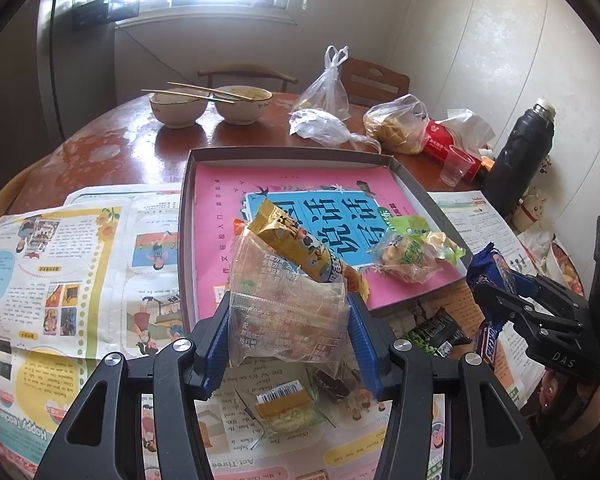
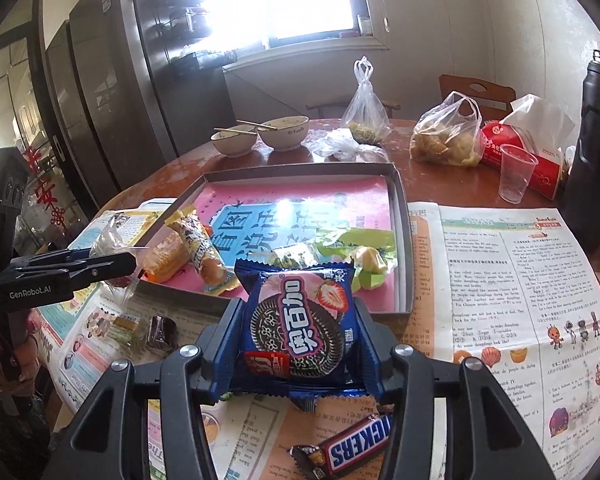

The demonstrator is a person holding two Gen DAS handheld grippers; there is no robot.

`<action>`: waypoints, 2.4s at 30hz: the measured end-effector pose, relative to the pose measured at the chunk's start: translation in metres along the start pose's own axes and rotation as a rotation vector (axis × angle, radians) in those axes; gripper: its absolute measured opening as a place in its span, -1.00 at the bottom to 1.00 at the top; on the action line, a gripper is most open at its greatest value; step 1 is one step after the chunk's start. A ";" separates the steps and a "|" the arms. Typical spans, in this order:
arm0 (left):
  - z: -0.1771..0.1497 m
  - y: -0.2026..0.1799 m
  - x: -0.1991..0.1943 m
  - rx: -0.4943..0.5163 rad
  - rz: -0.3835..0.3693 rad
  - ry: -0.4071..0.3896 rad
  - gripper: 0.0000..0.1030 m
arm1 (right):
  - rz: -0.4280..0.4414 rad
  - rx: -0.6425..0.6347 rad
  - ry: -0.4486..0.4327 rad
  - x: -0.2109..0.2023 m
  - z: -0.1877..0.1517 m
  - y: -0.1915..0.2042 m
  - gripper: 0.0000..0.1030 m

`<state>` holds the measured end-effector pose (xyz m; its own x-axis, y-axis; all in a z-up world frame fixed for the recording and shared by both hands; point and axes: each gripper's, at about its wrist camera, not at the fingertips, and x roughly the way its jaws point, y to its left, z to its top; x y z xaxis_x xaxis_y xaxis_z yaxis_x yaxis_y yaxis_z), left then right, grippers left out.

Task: Organize snacks
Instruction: 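Lift both held snacks and carry them over the tray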

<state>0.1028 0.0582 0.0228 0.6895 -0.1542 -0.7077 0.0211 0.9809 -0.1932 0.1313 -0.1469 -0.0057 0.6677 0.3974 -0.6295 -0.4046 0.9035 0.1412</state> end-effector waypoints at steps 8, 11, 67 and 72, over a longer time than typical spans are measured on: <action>0.008 0.000 0.004 -0.016 -0.007 -0.013 0.07 | 0.018 -0.002 -0.014 0.001 0.012 0.007 0.01; 0.010 0.000 0.006 -0.018 -0.008 -0.011 0.07 | 0.023 -0.003 -0.019 0.002 0.015 0.008 0.01; 0.030 -0.024 0.070 0.046 -0.053 0.063 0.07 | 0.011 0.041 -0.026 0.033 0.048 -0.010 0.00; 0.031 -0.025 0.071 0.050 -0.053 0.062 0.07 | -0.011 0.056 -0.011 0.039 0.046 -0.018 0.01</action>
<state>0.1732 0.0262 -0.0015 0.6402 -0.2118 -0.7385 0.0940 0.9756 -0.1983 0.1938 -0.1401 0.0024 0.6787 0.3892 -0.6228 -0.3623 0.9151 0.1771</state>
